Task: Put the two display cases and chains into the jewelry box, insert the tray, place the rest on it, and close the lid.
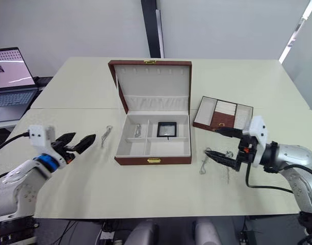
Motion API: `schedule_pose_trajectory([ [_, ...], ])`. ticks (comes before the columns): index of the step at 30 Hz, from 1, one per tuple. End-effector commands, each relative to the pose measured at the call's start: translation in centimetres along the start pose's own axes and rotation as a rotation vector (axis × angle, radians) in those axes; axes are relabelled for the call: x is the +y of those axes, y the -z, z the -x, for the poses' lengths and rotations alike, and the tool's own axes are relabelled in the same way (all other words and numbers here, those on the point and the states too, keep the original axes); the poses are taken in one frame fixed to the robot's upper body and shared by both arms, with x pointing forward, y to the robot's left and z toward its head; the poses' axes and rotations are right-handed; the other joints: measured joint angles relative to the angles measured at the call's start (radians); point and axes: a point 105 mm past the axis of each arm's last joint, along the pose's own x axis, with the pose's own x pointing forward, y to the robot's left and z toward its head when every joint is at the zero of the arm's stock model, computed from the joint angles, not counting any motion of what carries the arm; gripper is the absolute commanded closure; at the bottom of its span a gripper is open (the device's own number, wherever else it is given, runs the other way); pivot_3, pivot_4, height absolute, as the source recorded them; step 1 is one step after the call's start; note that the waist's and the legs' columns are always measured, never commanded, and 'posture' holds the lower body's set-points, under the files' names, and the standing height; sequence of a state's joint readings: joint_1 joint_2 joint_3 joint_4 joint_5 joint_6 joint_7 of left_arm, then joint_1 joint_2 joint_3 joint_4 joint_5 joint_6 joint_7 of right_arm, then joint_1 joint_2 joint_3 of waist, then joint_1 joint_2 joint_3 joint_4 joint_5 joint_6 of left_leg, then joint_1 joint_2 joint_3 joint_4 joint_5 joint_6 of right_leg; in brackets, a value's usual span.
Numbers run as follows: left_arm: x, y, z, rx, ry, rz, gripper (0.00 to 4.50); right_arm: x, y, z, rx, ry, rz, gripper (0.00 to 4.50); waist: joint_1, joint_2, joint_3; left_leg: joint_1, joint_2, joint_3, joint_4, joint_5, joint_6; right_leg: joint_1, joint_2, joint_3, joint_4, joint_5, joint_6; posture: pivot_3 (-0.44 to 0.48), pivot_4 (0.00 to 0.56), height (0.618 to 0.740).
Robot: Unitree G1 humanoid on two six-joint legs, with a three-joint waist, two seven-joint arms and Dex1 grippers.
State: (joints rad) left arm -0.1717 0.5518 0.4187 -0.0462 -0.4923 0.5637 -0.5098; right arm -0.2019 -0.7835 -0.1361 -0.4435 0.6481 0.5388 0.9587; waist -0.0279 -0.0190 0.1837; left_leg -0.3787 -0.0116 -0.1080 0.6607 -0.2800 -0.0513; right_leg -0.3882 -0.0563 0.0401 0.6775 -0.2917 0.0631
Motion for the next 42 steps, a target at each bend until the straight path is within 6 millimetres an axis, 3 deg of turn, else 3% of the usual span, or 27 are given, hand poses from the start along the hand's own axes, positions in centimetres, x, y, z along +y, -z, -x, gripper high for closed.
schedule_pose_trajectory([
  [1, -0.6, -0.5, -1.0, -0.022, -0.02, -0.027, 0.03, 0.9, -1.6, -1.4, -0.031, -0.036, 0.048, 0.0, -0.002, 0.0, 0.0, 0.0, 0.0, 0.0, 0.0, 0.0, 0.0, 0.0, 0.0, 0.0, 0.0, 0.0, 0.0, 0.0, 0.15, 0.74],
  [10, -0.6, 1.5, -3.5, 0.031, -0.109, -0.047, 0.03, 0.7, -2.2, -3.1, -0.062, -0.052, 0.052, 0.0, -0.001, 0.0, 0.0, 0.0, -0.007, -0.001, 0.0, 0.0, 0.0, -0.001, 0.0, 0.0, 0.001, 0.0, 0.0, 0.0, 0.15, 0.74],
  [25, -1.2, 4.9, -4.5, 0.176, -0.094, -0.039, 0.03, 0.6, -2.3, -3.3, -0.058, -0.053, 0.053, 0.0, -0.001, 0.0, 0.0, 0.0, -0.008, -0.001, 0.0, 0.0, 0.0, -0.001, -0.001, 0.0, 0.001, 0.0, 0.0, 0.0, 0.15, 0.74],
  [29, -1.2, 5.5, -4.3, 0.193, -0.1, -0.035, 0.91, 0.6, -2.1, -3.1, -0.053, -0.049, 0.049, 0.0, -0.001, 0.0, 0.0, 0.0, -0.009, -0.002, 0.0, 0.0, 0.0, -0.001, -0.002, 0.0, 0.001, 0.0, 0.0, 0.0, 0.15, 0.74],
  [40, -0.8, 6.2, -4.0, 0.222, -0.109, -0.041, 4.37, 0.5, -1.6, -2.9, -0.043, -0.049, 0.039, 0.0, 0.001, 0.001, 0.0, 0.0, -0.01, -0.002, 0.0, 0.0, 0.0, 0.0, -0.003, 0.0, 0.001, 0.0, 0.0, 0.0, 0.15, 0.74],
  [42, -0.7, 6.2, -4.0, 0.221, -0.11, -0.042, 4.46, 0.6, -1.5, -2.8, -0.041, -0.05, 0.038, 0.0, 0.001, 0.001, -0.001, 0.0, -0.01, -0.001, 0.0, 0.0, 0.0, 0.0, -0.003, 0.0, 0.001, 0.0, 0.0, 0.0, 0.15, 0.74],
])
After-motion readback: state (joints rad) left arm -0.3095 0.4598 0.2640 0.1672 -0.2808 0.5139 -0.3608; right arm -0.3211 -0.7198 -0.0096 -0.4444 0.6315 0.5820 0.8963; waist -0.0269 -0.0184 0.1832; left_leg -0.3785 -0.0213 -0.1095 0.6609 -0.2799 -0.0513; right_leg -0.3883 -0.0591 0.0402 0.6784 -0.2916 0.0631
